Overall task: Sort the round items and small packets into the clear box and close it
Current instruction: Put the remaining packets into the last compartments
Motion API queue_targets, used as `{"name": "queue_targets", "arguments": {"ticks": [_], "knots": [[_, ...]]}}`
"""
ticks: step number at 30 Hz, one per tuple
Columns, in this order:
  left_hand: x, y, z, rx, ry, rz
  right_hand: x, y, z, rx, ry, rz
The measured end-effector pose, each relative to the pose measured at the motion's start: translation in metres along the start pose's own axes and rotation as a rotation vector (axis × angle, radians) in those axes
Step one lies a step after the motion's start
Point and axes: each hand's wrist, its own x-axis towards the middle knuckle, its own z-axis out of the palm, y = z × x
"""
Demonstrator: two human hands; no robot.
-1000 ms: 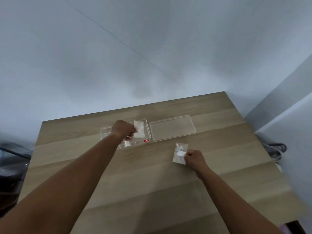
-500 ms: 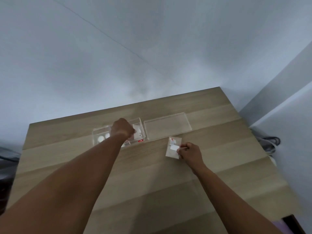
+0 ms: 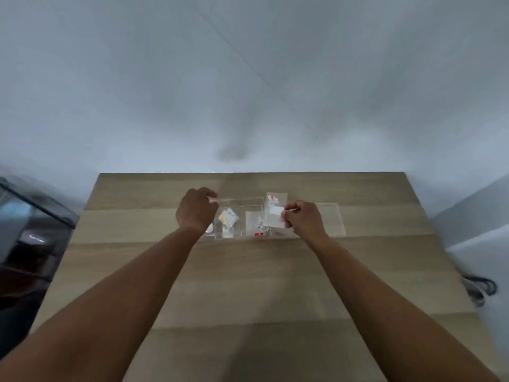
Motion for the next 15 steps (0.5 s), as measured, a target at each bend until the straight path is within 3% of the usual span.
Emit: {"name": "queue_targets", "arguments": {"ticks": [6, 15], "knots": [[-0.005, -0.047, -0.007, -0.062, 0.087, -0.159, 0.018, -0.027, 0.042, -0.234, -0.085, -0.143], [-0.008, -0.071, -0.001, -0.205, 0.109, -0.205, 0.022, -0.023, 0.075, -0.439, -0.089, -0.191]]}}
